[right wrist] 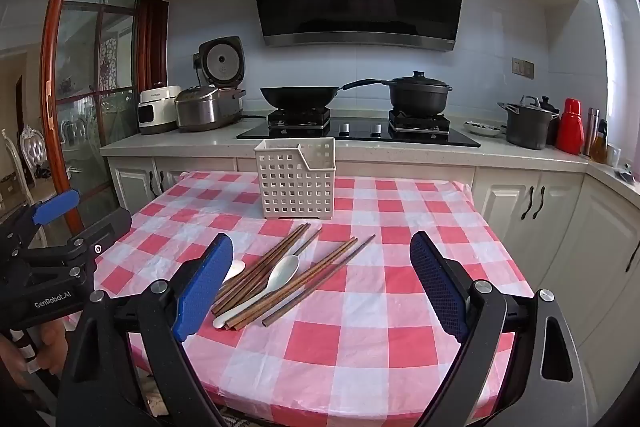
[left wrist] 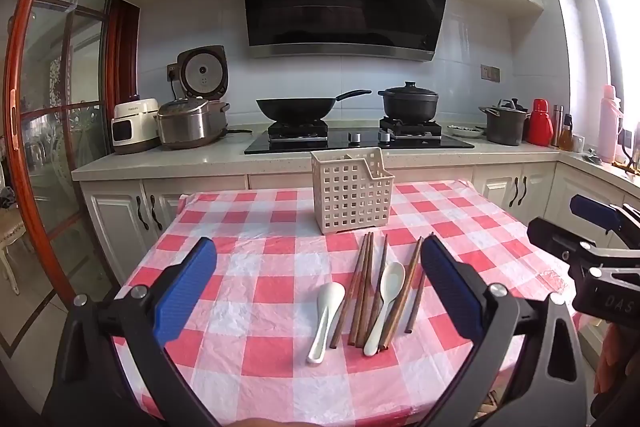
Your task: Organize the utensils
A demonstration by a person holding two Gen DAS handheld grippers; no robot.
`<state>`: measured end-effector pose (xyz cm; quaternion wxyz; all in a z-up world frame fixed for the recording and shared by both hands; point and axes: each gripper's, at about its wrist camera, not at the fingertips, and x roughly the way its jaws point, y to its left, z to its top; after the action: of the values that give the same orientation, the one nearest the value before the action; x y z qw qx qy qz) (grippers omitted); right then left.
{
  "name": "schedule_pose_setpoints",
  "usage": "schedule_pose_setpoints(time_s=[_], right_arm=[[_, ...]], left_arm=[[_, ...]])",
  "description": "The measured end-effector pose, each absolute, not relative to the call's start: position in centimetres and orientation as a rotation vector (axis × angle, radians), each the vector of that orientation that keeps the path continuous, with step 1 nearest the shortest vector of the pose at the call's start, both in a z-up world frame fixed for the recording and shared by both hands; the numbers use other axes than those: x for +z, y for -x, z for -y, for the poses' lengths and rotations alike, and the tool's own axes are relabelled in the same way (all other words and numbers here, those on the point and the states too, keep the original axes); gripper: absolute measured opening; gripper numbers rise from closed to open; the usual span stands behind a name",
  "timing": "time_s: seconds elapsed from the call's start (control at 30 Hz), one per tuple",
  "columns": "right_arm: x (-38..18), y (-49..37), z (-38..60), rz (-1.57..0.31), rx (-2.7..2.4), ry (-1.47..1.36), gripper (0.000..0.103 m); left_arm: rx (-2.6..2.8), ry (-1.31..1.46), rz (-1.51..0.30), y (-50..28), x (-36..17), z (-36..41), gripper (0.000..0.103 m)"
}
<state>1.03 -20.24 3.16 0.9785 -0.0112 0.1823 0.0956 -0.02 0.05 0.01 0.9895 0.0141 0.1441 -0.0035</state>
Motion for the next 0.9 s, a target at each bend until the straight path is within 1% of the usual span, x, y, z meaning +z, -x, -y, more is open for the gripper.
schedule_pose_setpoints(time_s=[0.9], right_arm=[[2.57, -1.19, 20.06, -0.379, 0.196, 0.011, 0.085]], left_arm=[[-0.011, -0.031, -0.295, -0.07, -0.35, 0.21, 0.099]])
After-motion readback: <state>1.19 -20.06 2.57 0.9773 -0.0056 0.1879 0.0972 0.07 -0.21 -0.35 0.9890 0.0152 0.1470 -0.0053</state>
